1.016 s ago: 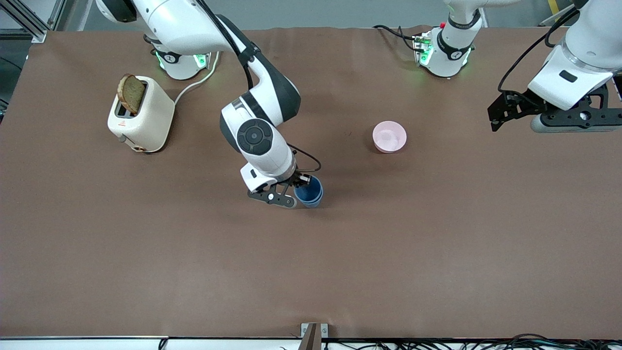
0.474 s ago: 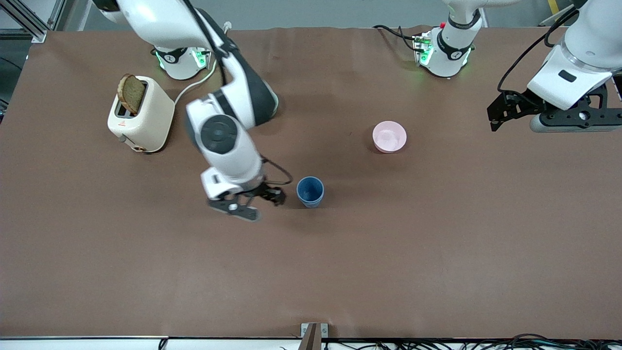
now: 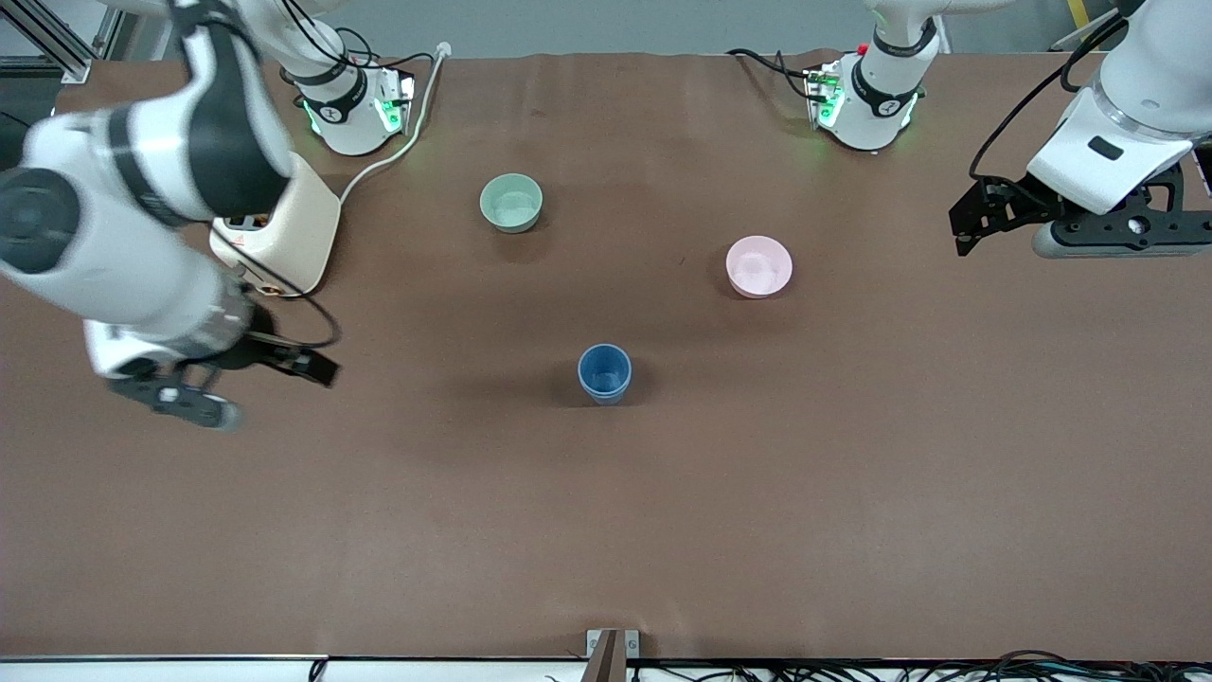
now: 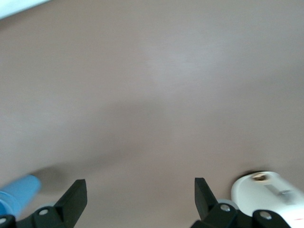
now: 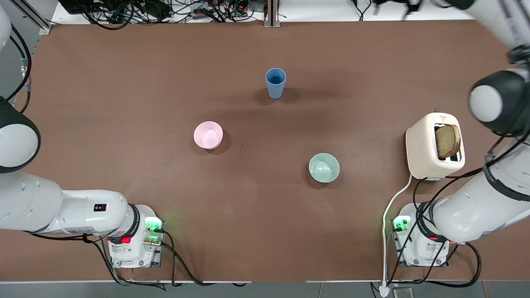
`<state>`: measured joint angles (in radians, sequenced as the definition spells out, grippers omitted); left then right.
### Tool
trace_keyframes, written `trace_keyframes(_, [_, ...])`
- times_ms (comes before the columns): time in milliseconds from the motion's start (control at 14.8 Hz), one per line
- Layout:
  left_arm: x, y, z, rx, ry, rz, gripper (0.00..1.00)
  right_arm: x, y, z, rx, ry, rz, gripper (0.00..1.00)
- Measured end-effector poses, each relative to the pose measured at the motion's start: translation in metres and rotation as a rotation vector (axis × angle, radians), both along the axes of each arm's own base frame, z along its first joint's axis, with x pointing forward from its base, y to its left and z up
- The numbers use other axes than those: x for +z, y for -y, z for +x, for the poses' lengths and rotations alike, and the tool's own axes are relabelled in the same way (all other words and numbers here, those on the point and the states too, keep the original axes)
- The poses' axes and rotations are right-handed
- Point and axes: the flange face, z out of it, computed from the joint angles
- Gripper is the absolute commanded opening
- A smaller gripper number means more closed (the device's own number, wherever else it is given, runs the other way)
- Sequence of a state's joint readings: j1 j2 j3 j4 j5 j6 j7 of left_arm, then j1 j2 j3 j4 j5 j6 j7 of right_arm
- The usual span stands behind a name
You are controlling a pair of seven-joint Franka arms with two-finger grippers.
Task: Stack blue cups with both arms
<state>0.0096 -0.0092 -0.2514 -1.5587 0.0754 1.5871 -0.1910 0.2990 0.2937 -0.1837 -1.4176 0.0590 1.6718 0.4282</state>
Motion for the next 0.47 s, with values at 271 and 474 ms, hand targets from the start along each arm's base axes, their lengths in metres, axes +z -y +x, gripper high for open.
trace_keyframes(271, [0.000,0.000,0.000,0.000,-0.001,-0.004,1.00,0.024,0.150,-0.025,0.101,-0.032,0.015,1.00])
trace_keyframes(474, [0.000,0.002,0.000,0.000,-0.004,-0.018,1.00,0.058,0.206,-0.053,0.148,-0.016,0.030,1.00])
